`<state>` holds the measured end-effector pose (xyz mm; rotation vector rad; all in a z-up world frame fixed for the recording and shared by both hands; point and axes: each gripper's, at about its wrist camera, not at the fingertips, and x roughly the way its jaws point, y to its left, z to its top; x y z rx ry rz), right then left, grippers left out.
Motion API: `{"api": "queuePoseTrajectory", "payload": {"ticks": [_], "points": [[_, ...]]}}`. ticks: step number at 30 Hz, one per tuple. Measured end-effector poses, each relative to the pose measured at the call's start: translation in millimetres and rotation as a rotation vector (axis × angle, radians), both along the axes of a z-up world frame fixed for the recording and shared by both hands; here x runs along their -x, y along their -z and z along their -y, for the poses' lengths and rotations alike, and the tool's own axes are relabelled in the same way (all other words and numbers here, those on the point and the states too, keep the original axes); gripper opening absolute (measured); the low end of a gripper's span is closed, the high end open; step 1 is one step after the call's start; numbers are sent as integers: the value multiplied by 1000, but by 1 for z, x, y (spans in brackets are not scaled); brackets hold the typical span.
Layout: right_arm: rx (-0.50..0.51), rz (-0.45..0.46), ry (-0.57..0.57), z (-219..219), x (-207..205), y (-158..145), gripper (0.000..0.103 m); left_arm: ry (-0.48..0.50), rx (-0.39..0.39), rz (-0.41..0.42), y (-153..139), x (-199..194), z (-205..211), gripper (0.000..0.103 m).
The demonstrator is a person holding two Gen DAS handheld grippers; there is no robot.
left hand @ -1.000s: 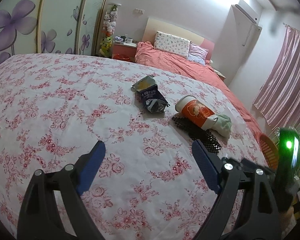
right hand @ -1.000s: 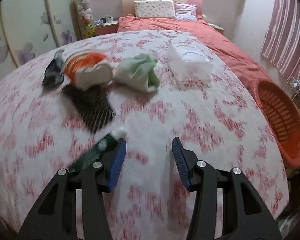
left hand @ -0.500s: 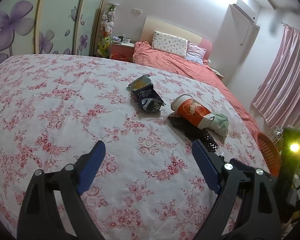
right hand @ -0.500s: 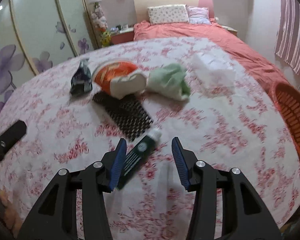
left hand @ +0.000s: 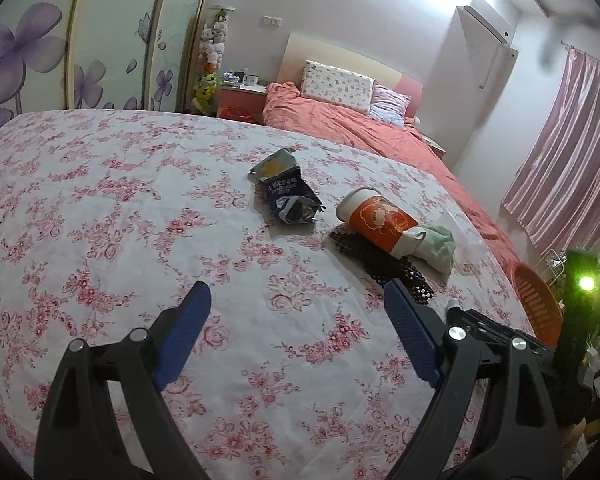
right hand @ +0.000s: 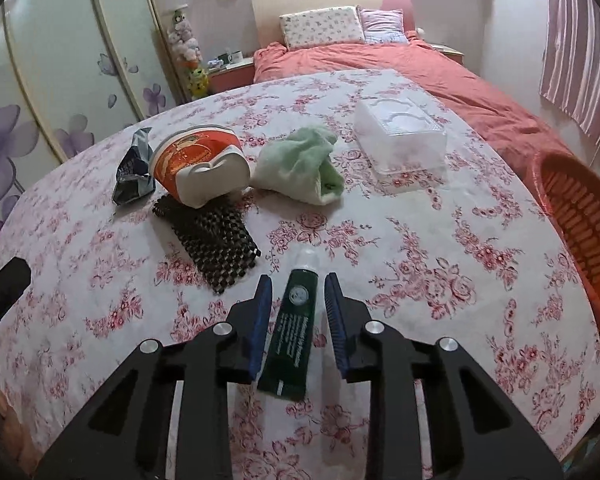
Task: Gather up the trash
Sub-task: 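Lift the tube with the right tool while the left tool approaches the red paper cup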
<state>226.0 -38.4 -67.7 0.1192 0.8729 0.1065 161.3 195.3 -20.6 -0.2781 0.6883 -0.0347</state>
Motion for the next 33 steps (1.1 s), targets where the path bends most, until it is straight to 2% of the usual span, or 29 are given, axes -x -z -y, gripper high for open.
{"api": "queuePoseTrajectory", "payload": {"ticks": [10,19,25,26,33], "points": [[8,21,28,9,-1,-2,29,13,-13,-9,2,-7,9,87],[13,-4,11,8,-3,2,29,26,-21,-14,4,-9,17,87],[-55,35,10,22,5,-4,31,26,-21,-14,4,-10,18,87],[-54,36,11,23,5,-5,34,26,-21,-14,4,-10,18,87],[-21,1,17,18,-4,2,34,40,-17,-17,5,-11,21,86]]}}
